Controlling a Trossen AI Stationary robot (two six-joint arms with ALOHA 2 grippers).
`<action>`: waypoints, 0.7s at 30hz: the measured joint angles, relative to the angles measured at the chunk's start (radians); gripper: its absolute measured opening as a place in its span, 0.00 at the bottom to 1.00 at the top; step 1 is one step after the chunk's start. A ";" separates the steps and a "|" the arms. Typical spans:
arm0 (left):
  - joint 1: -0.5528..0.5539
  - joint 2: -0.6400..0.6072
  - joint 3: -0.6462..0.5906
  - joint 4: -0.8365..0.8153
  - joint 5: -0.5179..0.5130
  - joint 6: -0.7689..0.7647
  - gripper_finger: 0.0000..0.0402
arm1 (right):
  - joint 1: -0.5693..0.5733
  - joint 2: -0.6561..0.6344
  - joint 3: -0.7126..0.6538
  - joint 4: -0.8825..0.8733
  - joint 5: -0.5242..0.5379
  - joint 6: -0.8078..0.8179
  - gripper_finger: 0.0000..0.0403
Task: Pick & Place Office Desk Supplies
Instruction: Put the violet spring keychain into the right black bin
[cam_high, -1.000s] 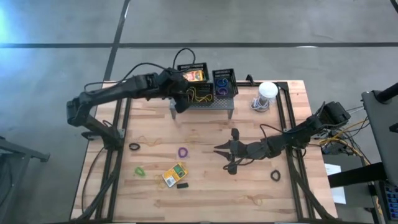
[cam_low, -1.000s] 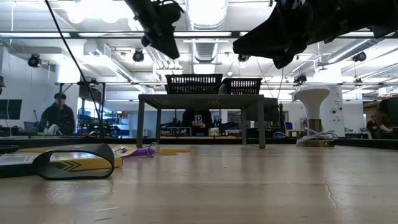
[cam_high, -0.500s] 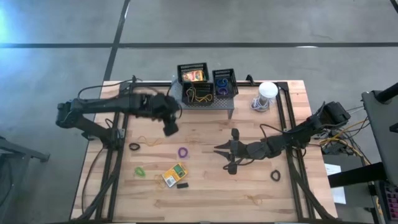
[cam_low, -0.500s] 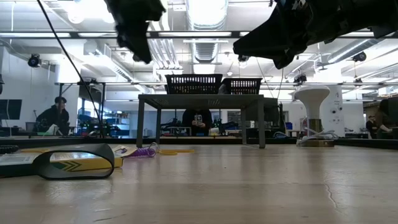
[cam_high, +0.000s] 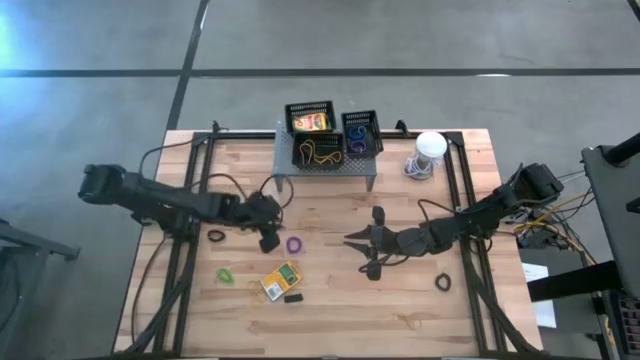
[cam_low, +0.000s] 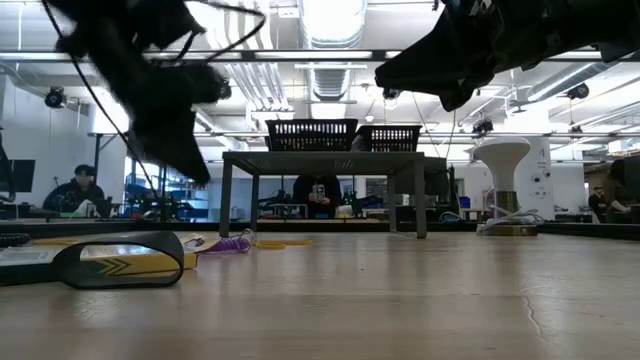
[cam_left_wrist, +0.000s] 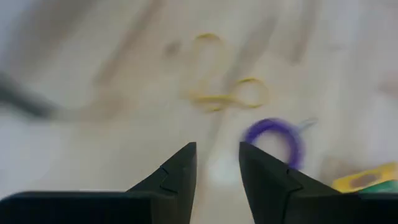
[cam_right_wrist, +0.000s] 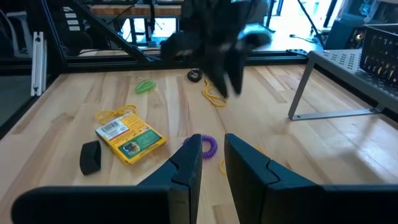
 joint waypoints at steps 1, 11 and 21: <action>-0.003 0.005 -0.057 0.129 0.040 0.009 0.31 | 0.000 0.000 0.000 0.001 0.000 0.000 0.16; -0.074 0.106 -0.299 0.701 -0.010 0.169 0.31 | -0.011 0.000 0.000 0.016 0.000 -0.004 0.16; -0.076 0.306 -0.169 0.649 -0.020 0.175 0.31 | -0.016 0.000 0.000 0.035 0.000 -0.002 0.16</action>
